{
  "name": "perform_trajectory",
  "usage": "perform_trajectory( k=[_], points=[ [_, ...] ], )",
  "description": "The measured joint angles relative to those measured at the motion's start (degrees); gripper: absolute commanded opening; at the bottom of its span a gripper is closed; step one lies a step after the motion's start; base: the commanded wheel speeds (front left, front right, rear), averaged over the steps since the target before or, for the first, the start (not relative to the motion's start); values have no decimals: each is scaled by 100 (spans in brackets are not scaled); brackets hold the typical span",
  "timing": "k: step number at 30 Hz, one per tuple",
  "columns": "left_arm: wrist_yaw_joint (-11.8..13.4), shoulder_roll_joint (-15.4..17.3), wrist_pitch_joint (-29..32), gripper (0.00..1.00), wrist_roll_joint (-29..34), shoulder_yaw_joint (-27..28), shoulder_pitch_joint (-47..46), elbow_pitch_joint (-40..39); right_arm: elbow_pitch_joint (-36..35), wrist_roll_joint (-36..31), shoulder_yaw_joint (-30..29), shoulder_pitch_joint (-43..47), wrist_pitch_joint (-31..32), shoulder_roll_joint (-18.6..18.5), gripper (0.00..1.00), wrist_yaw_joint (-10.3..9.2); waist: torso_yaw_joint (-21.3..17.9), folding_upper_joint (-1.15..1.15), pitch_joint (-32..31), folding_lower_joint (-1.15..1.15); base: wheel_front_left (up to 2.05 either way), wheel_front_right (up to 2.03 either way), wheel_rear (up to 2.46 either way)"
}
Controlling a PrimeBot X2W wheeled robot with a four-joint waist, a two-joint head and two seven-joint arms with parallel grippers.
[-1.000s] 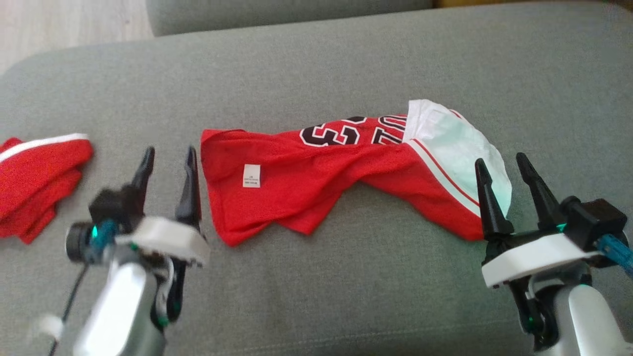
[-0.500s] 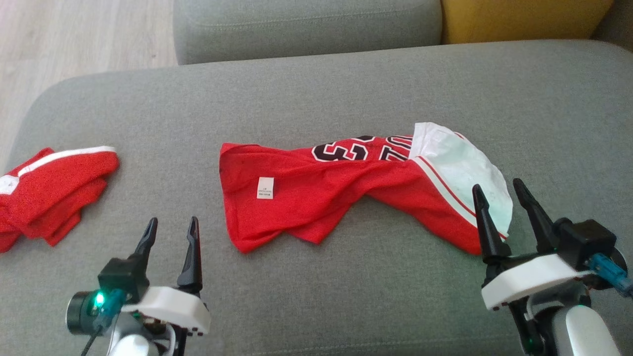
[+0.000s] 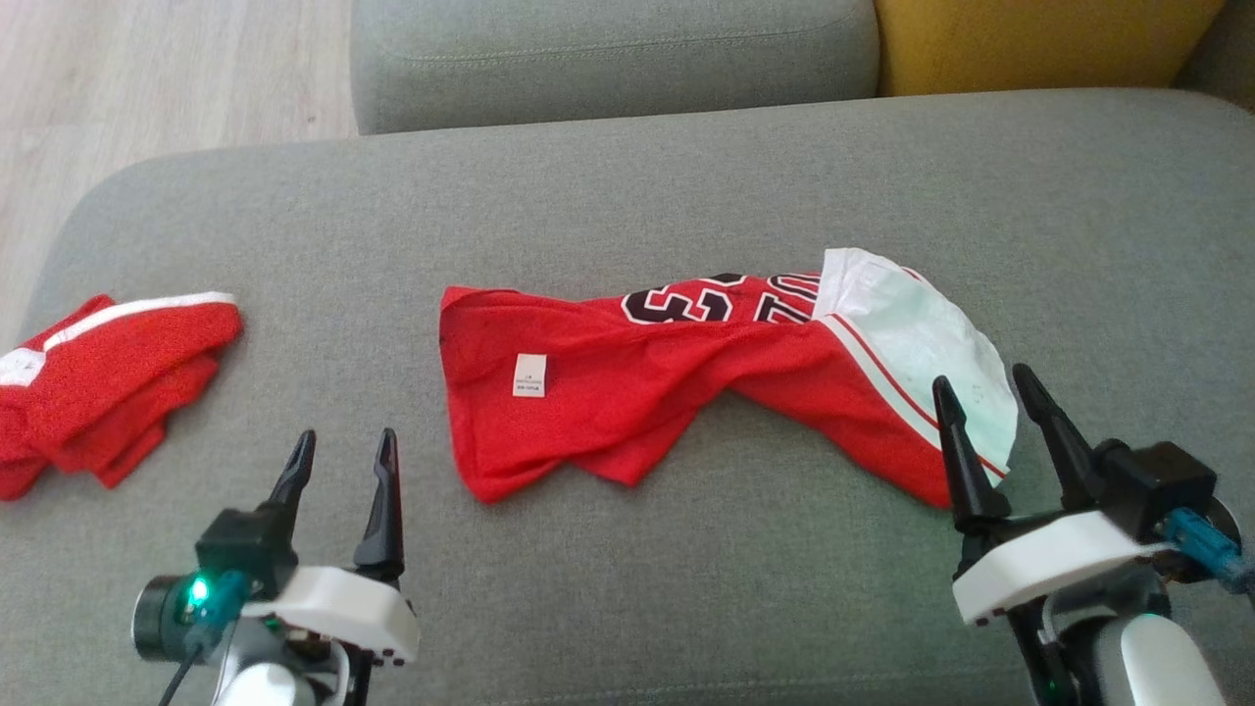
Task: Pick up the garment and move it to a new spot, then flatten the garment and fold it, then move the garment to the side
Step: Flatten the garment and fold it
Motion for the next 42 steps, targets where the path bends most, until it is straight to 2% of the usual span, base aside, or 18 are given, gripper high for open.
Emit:
perform_trajectory(
  k=[5, 10, 15, 18, 19, 23, 27, 28, 30, 31, 36, 42],
  points=[
    [-22, 11, 40, 100, -1, -68, -9, 0, -7, 18, -5, 0, 2, 1, 100, 0, 6, 0, 39, 0, 0, 0, 0],
    [-375, 1, 211, 100, -84, -299, -447, 250, -90, 18, -73, -21, 8, 3, 100, 0, 79, 0, 219, 0, 0, 0, 0],
    [-813, -142, 422, 100, -323, -352, -1483, 1154, -85, 29, 11, -153, 7, 5, 100, 0, 76, 0, 502, 0, 0, 0, 0],
    [-1071, -245, 486, 100, -425, -386, -1937, 1884, -55, 78, 83, -332, 1, 3, 100, 0, 13, 0, 666, 1, 0, 0, 0],
    [-1237, -275, 535, 100, -490, -425, -2150, 2373, -25, 79, 132, -425, -1, 2, 100, 0, -58, 0, 757, 1, 0, 0, 0],
    [-1500, -365, 474, 100, -541, -506, -2493, 3206, 47, 137, 146, -501, -31, 0, 100, 0, -217, 0, 920, 1, 0, 0, 0],
    [-1680, -421, 212, 100, -564, -511, -2802, 3710, 124, 172, 80, -500, -60, 0, 100, 0, -336, 0, 1042, 1, 0, 0, 0],
    [-1709, -423, 162, 45, -564, -513, -2876, 3811, 141, 175, 53, -500, -63, 0, 100, 0, -353, 0, 1065, 1, 0, 0, 0],
    [-1742, -431, 67, 11, -564, -515, -2999, 3996, 154, 178, 2, -503, -93, 0, 100, 0, -376, 0, 1103, 1, 0, 0, 0],
    [-1786, -434, 45, 0, -564, -526, -3043, 4089, 160, 178, -8, -508, -104, -1, 100, 0, -384, 0, 1117, 1, 0, 0, 0],
    [-1894, -468, -57, 0, -564, -586, -3161, 4390, 203, 211, -123, -556, -104, 0, 100, 0, -392, 0, 1136, 1, 0, 0, 0],
    [-1979, -536, -231, 0, -564, -615, -3257, 4515, 611, 237, -768, -850, -8, -176, 100, 0, -354, 0, 1150, 0, 0, 0, 0]
  ],
)
